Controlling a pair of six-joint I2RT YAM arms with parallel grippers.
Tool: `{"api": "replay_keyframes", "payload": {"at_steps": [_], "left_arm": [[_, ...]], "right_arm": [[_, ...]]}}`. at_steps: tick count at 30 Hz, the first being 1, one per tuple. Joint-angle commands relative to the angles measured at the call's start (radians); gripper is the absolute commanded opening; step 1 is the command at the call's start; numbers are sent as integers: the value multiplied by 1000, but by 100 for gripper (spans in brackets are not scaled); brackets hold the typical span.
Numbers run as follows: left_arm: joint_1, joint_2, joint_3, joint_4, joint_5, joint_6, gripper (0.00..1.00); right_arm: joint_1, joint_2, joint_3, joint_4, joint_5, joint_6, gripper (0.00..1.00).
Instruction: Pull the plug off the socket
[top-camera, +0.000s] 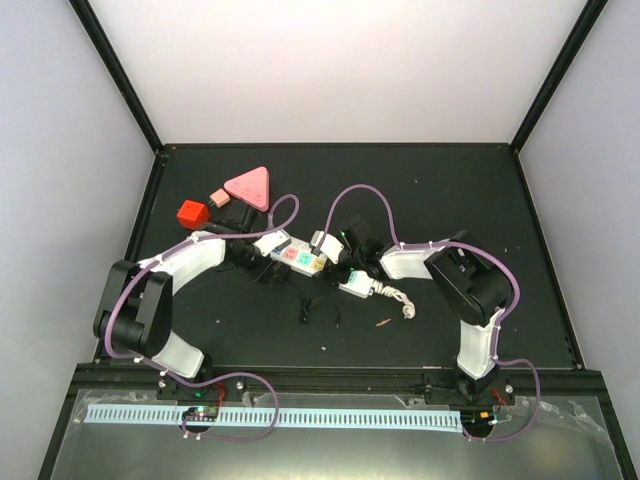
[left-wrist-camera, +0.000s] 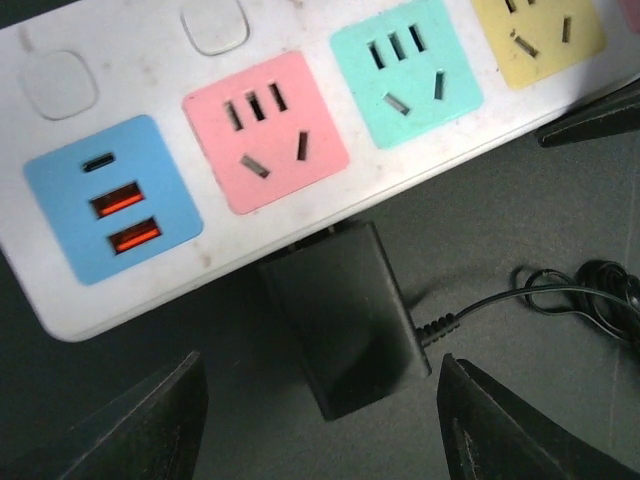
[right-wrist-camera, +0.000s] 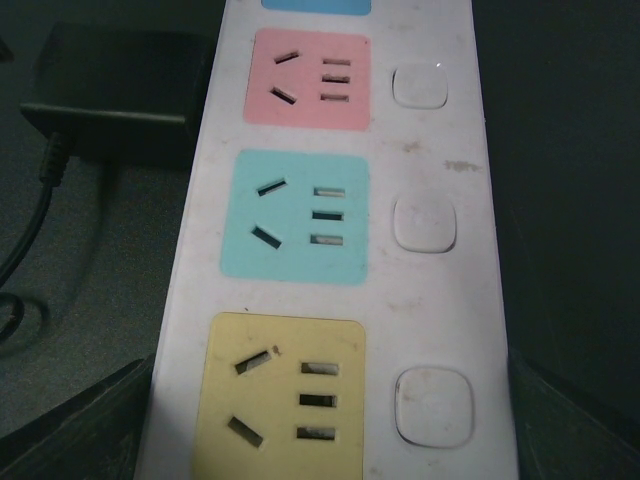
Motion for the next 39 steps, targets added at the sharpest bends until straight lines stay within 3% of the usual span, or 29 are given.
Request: {"api": "replay_keyframes", "payload": {"at_steps": [1,21,29,39], "left_arm": [[-38,31,9,42,-35,-34,65],[-100,176,115,61,-106,-106,50],[-102,189,151,62,-79,-119,64],[-102,199,120,82,-123,-117,43]], "right_arm": [[-4,50,-7,-86,79,13,4],[-3,63,25,-129,115,65,1],[-3,64,24,-126,110,65,1],[-3,77,44,-150,115,71,1]]}}
